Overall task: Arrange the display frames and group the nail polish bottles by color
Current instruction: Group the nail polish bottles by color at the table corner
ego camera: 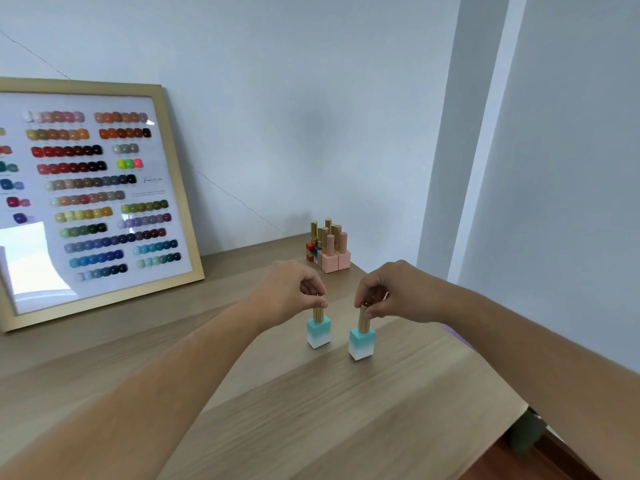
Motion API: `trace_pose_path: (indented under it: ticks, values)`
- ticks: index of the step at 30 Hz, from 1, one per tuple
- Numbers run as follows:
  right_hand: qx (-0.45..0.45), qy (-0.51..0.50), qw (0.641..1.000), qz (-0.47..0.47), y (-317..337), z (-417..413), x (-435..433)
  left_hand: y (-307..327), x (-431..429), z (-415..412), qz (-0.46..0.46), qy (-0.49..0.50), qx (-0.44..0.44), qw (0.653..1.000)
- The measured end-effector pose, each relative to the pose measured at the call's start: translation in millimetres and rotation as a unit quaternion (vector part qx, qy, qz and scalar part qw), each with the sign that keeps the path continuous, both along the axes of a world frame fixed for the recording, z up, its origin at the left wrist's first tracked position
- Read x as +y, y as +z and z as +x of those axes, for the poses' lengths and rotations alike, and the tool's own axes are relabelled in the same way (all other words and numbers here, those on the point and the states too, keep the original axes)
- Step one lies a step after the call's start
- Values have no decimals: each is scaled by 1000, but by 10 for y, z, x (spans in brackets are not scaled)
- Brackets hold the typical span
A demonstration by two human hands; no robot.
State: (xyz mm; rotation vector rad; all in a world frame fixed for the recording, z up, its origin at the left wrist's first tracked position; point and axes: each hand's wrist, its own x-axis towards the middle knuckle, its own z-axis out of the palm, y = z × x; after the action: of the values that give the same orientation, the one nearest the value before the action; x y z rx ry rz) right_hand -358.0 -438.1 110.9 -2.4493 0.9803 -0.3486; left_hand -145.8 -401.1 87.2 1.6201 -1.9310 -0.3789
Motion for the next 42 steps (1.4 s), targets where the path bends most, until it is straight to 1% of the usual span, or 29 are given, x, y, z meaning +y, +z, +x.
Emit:
trace_pose_path:
  ticks: [4,8,10,14,17,21,28,32,42]
  values:
    - [-20,-27,999,-19,96,2,-301,88,-241,-8,-30,6,-2,1000]
    - [-46,-68,995,-53,135,73,-716,155,-606,-36,-77,45,15,996]
    - [-62,-82,993,-59,93,129,-936,146,-819,-60,-91,62,10,994]
    - [-70,-103,989,-80,-31,269,-1319,76,-1207,-90,-80,80,-10,994]
    - [-54,-97,989,-94,-114,378,-1534,0,-1422,-89,-80,86,-12,993]
    - [-57,-89,990,-95,-191,447,-1731,-93,-1579,-99,-85,78,-9,993]
    - [-83,-97,987,-96,-314,495,-1920,-139,-1721,-63,-105,84,-26,991]
    - [-114,-106,984,-89,-367,512,-1957,-127,-1719,-58,-110,82,-42,990]
    - [-148,-101,979,-99,-403,537,-1925,-124,-1675,-87,-108,72,-33,991]
